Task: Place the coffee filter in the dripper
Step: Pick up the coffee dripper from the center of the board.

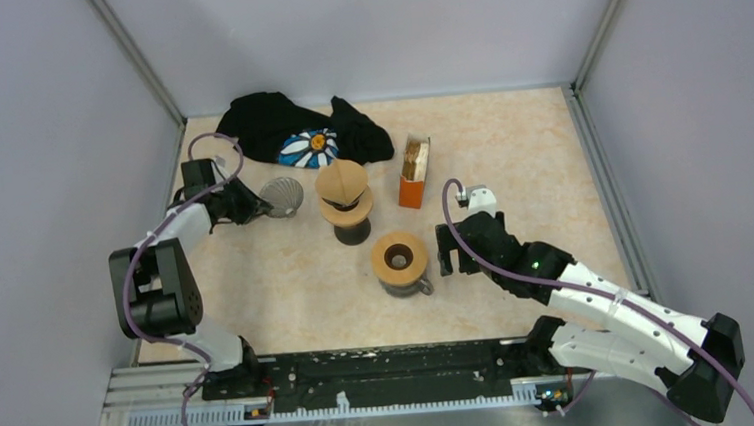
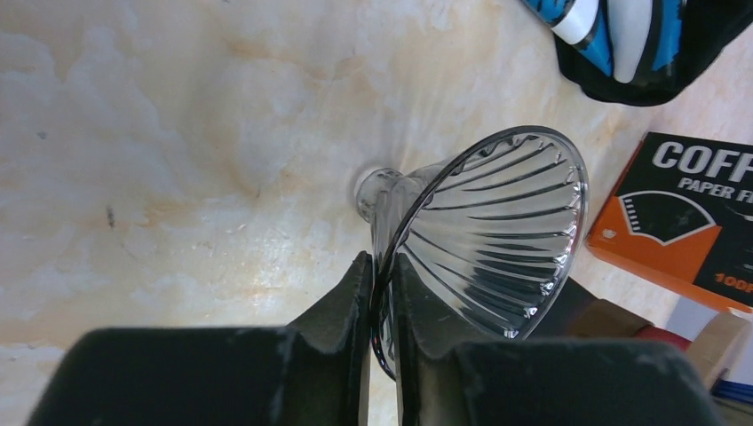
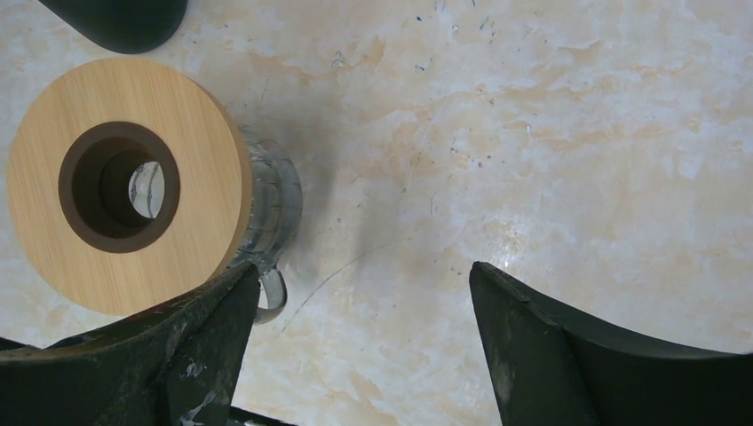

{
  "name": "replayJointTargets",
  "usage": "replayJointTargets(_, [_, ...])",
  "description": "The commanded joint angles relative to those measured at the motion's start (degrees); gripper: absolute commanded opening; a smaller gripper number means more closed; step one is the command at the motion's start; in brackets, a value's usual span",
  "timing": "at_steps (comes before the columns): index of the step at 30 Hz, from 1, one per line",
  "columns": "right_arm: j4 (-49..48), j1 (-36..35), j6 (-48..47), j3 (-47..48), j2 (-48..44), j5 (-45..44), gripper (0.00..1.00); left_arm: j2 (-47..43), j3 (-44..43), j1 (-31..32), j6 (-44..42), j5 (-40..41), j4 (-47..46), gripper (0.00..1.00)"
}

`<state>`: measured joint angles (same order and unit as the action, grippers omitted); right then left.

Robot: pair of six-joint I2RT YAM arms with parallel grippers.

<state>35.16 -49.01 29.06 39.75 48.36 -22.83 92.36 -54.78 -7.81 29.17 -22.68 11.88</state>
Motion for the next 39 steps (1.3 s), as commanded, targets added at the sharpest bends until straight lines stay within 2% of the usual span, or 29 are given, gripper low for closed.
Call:
replayJointTargets(1, [-1.98,-0.48,-0.32,0.71,-1.29,-0.69,0.88,-2.97,-0.32,-0.45,0.30,-2.73,-1.14,0.13])
replayJointTargets(7, [-0.14,-0.49,-0.65,2.18,-0.80,-1.15,0.89,-9.52,1.02,-0.49,-0.31,-2.58,1.15,0.00])
replayJointTargets(13, [3.11,-0.54,0.89,4.90,1.99,-2.59,0.93,-14.94,1.37,-0.46,-3.16,-5.95,6.99,0.00])
replayJointTargets(17, [4.58,-0.54,2.87,8.28,5.13,-1.73,0.99,-17.02,0.22,-0.46,-5.09,-9.58,14.27,0.00])
replayJointTargets(21, [5.08,-0.47,3.18,11.76,6.55,-3.53,0.99,-19.58,0.16,-0.47,-6.74,-12.18,19.65,0.00])
replayJointTargets(24, [3.94,-0.49,-0.64,12.73,5.73,-0.01,0.99,-22.85,0.69,-0.37,-7.62,-13.67,22.29,0.00])
replayJointTargets(31, [-1.00,-0.47,-1.60,11.51,-0.44,6.81,0.99,-29.80,1.87,-0.26,-7.61,-17.72,26.93,0.00])
replayJointTargets(39, [-2.61,-0.54,-1.08,15.36,0.42,9.29,0.93,-36.24,2.46,1.34,-5.79,-20.11,30.57,0.00])
